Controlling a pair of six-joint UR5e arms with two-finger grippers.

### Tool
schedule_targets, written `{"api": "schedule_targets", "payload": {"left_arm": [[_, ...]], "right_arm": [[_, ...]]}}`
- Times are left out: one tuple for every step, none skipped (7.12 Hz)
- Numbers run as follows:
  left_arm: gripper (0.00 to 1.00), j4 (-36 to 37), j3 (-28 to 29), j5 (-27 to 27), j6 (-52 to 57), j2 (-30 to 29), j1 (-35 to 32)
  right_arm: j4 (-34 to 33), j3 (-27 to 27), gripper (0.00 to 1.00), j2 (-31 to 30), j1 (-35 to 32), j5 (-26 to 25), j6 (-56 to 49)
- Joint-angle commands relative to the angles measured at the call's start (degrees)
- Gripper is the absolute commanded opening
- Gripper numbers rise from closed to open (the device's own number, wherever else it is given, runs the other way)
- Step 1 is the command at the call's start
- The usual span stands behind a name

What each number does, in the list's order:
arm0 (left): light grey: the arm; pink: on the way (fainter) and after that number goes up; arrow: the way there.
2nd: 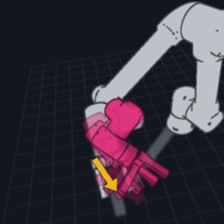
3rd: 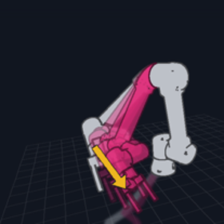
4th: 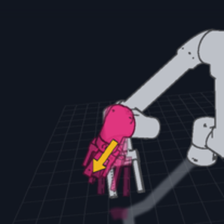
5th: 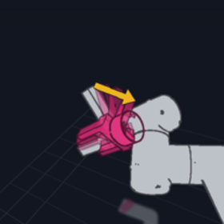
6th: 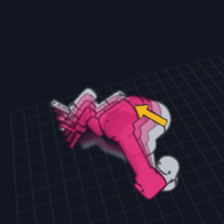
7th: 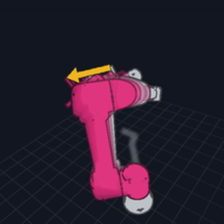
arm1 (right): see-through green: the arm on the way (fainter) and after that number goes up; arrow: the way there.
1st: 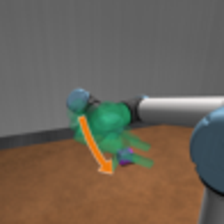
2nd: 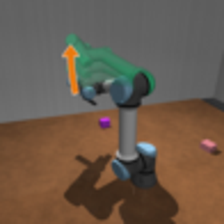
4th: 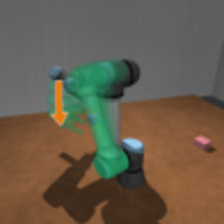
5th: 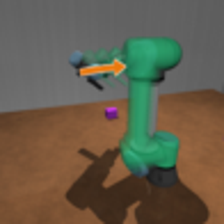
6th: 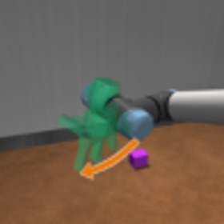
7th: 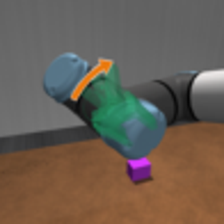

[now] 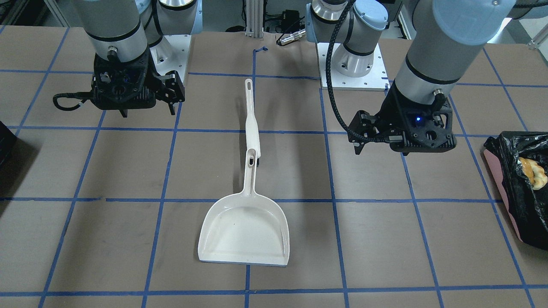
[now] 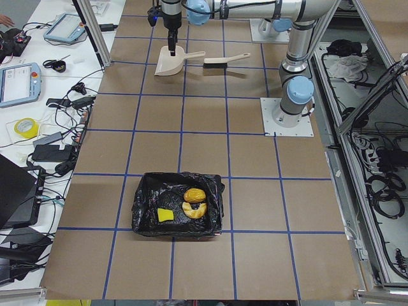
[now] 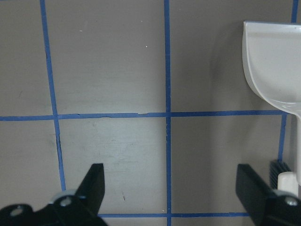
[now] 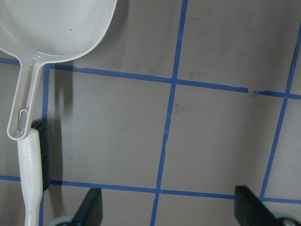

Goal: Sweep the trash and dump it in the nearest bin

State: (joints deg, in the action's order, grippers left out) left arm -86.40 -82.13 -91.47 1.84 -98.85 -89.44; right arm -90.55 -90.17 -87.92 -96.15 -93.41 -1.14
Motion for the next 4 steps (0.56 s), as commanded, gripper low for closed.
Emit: {"api": "schedule_targets", "payload": {"left_arm": [[1.0, -0.2, -2.4, 0.1, 0.4, 2.9, 0.7], [1.0, 0.5, -3.0, 0.3, 3.2, 3.4, 1.1], [1.0, 0.4, -3.1, 0.1, 5.1, 3.7, 1.1], [1.0, 0.5, -3.1, 0.1, 5.2, 3.7, 1.2]], "right_arm": [[-0.2, 0.0, 1.0, 0.0, 0.0, 0.5, 0.0], [-0.1, 0.0, 1.0, 0.0, 0.0, 0.2, 0.0], [-0.2, 0.0, 1.0, 0.0, 0.0, 0.4, 0.0], [-0.2, 0.0, 1.0, 0.0, 0.0, 0.5, 0.0]]}}
